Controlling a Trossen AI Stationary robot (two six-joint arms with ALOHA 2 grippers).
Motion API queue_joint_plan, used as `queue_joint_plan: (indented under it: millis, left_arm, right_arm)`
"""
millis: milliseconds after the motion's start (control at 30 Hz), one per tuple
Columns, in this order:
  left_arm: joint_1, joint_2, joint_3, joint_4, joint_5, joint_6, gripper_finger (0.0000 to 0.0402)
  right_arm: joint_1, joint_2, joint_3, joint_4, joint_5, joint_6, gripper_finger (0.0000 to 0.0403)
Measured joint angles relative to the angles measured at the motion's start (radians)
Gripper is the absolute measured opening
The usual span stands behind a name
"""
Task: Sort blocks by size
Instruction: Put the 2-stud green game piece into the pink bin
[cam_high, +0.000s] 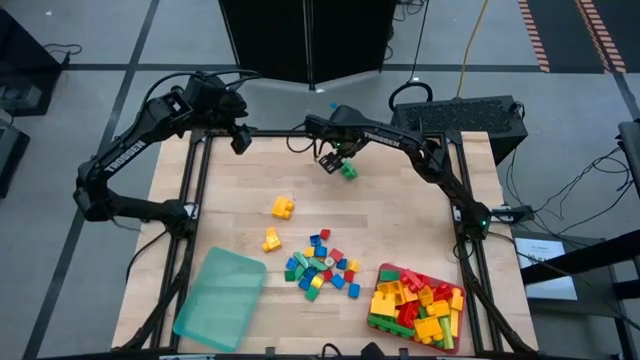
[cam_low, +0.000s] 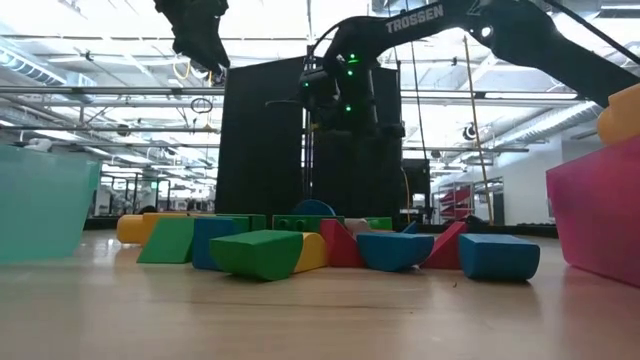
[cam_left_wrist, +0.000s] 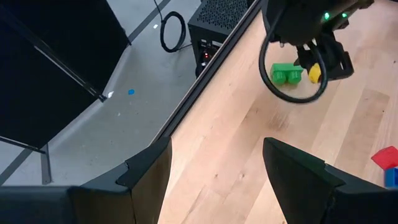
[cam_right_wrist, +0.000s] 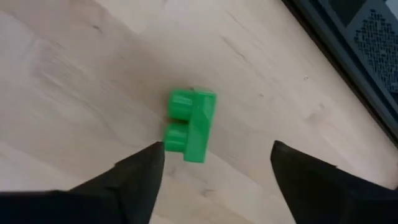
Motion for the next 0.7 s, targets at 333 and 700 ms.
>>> queue_joint_plan:
  millis: [333,700]
  left_arm:
    - [0.0,0.0,0.0,0.0,0.0,0.0,0.0255]
    - [0.0,0.0,0.0,0.022,0.0,0.0,0.0255]
  right_arm:
    - [-0.003,-0.001,-0.158,0.136,-0.091,-0.031,0.029]
    - [-0.037,-0.004,-0.381,0.341,-0.197,-0.076,0.027]
